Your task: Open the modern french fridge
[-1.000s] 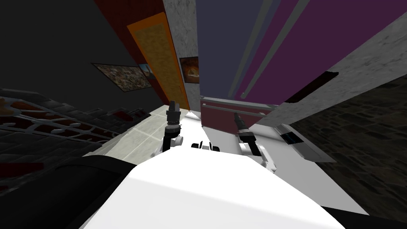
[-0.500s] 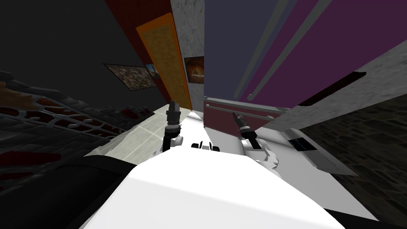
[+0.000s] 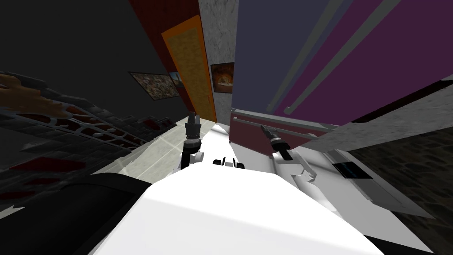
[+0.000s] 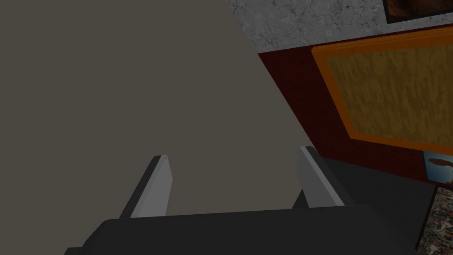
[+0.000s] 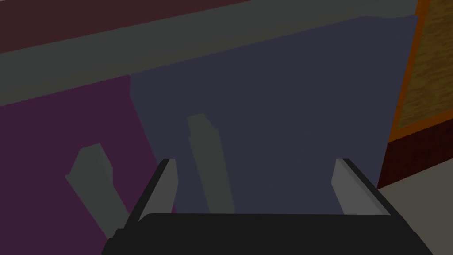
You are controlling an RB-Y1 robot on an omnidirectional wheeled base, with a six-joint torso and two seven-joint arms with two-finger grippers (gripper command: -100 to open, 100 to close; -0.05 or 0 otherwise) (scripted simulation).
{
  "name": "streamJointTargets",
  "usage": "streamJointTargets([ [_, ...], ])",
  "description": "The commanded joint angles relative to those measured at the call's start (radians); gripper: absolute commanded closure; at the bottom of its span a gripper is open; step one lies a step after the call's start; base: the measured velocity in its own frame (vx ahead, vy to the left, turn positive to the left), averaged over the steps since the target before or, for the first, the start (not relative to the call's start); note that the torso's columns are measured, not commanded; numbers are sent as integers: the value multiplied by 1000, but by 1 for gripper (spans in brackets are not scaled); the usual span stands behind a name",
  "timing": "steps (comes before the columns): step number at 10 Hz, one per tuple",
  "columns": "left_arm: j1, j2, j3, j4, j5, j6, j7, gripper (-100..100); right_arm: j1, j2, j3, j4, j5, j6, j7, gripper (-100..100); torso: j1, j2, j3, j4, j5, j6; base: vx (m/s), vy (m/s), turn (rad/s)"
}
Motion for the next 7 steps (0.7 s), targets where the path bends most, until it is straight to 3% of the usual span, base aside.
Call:
streamJointTargets([
  [1, 0, 0, 0, 0, 0, 0, 0, 0, -44, -50, 0, 40, 14, 57, 52, -100, -1, 1, 1, 0, 0, 0, 23, 31, 76],
  [5, 0, 0, 0, 0, 0, 0, 0, 0, -118, -163, -8, 117, 48, 167, 156, -100, 1, -1, 0, 0, 0, 0, 38, 41, 103],
  [7, 0, 0, 0, 0, 0, 0, 0, 0, -136, -198, -9, 135, 56, 193, 180, -100, -1, 1, 1, 0, 0, 1, 24, 26, 36],
])
